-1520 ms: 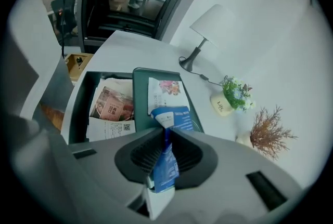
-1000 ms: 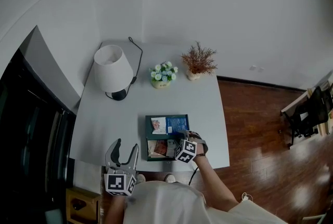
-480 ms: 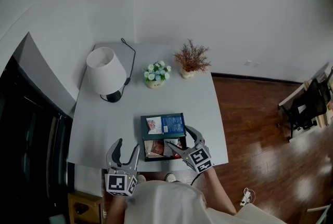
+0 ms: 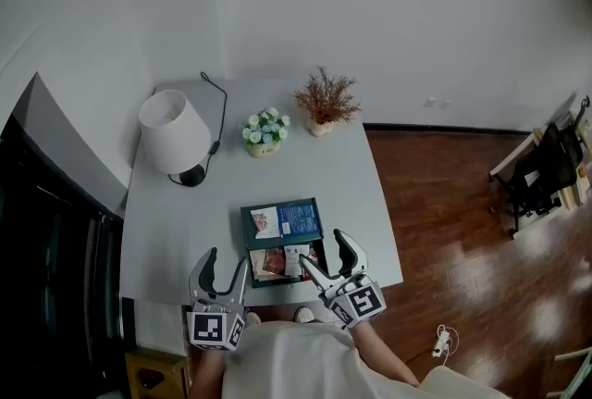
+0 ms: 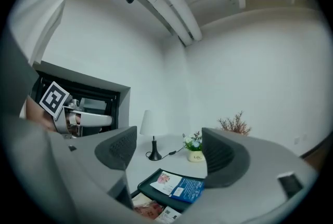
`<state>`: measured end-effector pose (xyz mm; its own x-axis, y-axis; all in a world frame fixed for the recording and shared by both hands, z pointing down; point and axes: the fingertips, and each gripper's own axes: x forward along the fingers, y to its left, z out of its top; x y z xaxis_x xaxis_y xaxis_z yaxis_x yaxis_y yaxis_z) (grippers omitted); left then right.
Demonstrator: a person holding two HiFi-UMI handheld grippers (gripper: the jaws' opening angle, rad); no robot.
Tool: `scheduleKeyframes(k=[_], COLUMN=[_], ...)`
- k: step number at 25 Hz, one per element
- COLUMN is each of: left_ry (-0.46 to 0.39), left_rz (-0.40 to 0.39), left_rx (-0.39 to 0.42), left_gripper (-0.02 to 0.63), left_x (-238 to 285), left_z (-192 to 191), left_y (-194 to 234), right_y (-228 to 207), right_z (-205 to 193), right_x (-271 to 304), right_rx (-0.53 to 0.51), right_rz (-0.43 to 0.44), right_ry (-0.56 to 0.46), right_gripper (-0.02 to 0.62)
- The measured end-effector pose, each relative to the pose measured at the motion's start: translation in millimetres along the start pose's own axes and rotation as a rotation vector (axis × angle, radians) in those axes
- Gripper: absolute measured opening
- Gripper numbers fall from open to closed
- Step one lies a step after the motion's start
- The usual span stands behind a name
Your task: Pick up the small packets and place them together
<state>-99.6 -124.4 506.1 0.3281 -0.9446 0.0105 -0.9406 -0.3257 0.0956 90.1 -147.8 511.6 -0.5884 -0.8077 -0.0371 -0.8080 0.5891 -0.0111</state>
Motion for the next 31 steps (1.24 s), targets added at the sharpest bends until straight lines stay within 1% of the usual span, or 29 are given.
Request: scheduleKeyframes(k=[4,6,15,31], left_ry=[0.009,0.011,0.012,0.023], left_rz=[-0.007,-0.006,0.023,0.026], left_rx=[0.013,0.016,0.005,0.006], left_gripper=[0.258,0.258,0.258,0.259], left_x=[-2,-3,-11,-9], left_z=[-1,-1,-3,-9], left_y=[-2,-3,2,1], right_y=[-5,-5,-2,-1], right_z=[0,-2,-8,-10], right_x=[-4,-4,-3,0], right_rx=[-0.014,-0.016,-0.033,-0.038], right_rz=[-0.035,-0.039,-0.03,-0.014], right_ry=[0.011,0.022,0.054,0.063], right_gripper=[0.38,0.38,0.38,0.379])
